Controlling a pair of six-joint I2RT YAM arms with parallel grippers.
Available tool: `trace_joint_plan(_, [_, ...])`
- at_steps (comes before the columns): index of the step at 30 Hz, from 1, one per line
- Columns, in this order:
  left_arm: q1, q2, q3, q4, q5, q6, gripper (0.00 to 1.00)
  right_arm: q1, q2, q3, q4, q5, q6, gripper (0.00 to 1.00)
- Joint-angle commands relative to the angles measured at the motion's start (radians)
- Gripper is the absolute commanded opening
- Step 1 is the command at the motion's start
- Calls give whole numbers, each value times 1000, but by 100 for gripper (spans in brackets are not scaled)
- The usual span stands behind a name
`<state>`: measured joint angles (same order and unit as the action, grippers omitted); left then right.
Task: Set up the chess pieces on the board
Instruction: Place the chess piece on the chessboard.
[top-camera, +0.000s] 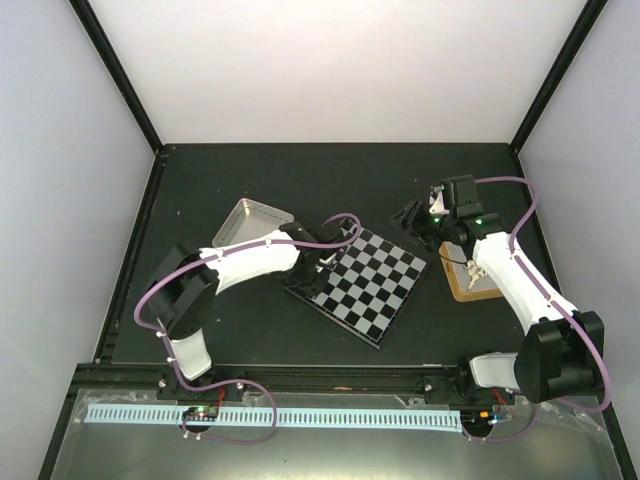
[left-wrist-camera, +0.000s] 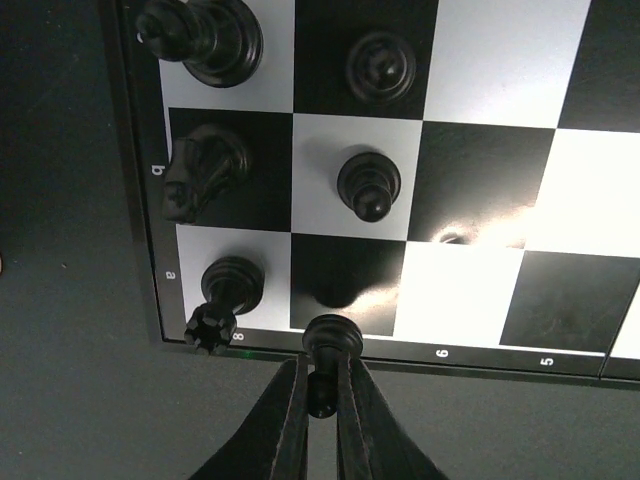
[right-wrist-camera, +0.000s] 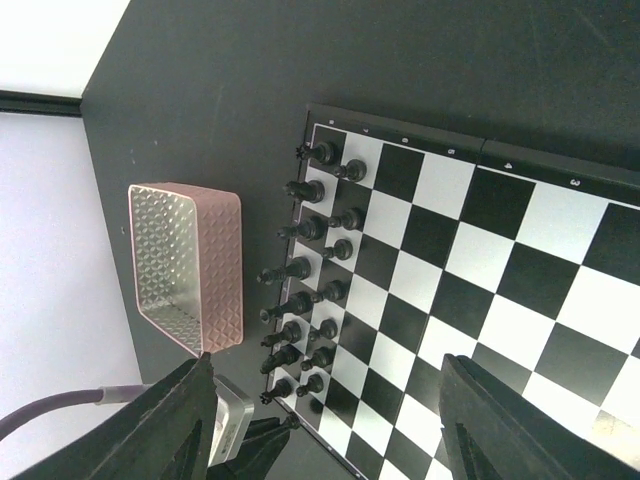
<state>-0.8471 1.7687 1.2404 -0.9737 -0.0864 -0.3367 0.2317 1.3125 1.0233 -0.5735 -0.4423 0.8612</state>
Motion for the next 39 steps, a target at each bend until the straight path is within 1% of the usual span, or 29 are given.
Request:
trace_joint_plan(1, [-7, 25, 47, -21, -4, -9, 1, -11, -20, -7, -11, 28, -12, 62])
trace_joint_plan(5, [-8, 36, 54, -6, 23, -13, 2, -11, -21, -8, -15, 27, -13, 62])
trace_joint_plan(13, [-8, 69, 70, -5, 12, -16, 2, -12, -25, -8, -20, 30, -15, 62])
trace_joint_plan(18, [-7, 85, 67, -3, 17, -16, 3, -14, -21, -4, -19, 30, -16, 62])
trace_joint_plan(20, [-7, 91, 67, -5, 19, -14, 6, -13, -19, -2, -19, 28, -17, 62])
trace_joint_plan(22, [-8, 94, 68, -2, 22, -10, 11, -14, -19, -2, -19, 28, -17, 62])
trace_joint_plan(23, [-7, 94, 68, 1, 25, -8, 16, -14, -20, -3, -20, 28, -18, 62])
trace_joint_plan(25, [-7, 92, 70, 2, 34, -3, 22, -14, -20, -3, -19, 27, -18, 62])
trace_joint_plan(31, [-7, 41, 74, -3, 64, -4, 32, -14, -29, 7, -27, 21, -23, 62])
trace_joint_plan(36, [-7, -87, 85, 15, 110, -12, 44, -13, -82, 20, -60, 32, -52, 62])
trace_joint_plan(39, [-6, -201, 69, 68, 125, -22, 56, -14, -140, 4, -78, 58, -88, 64])
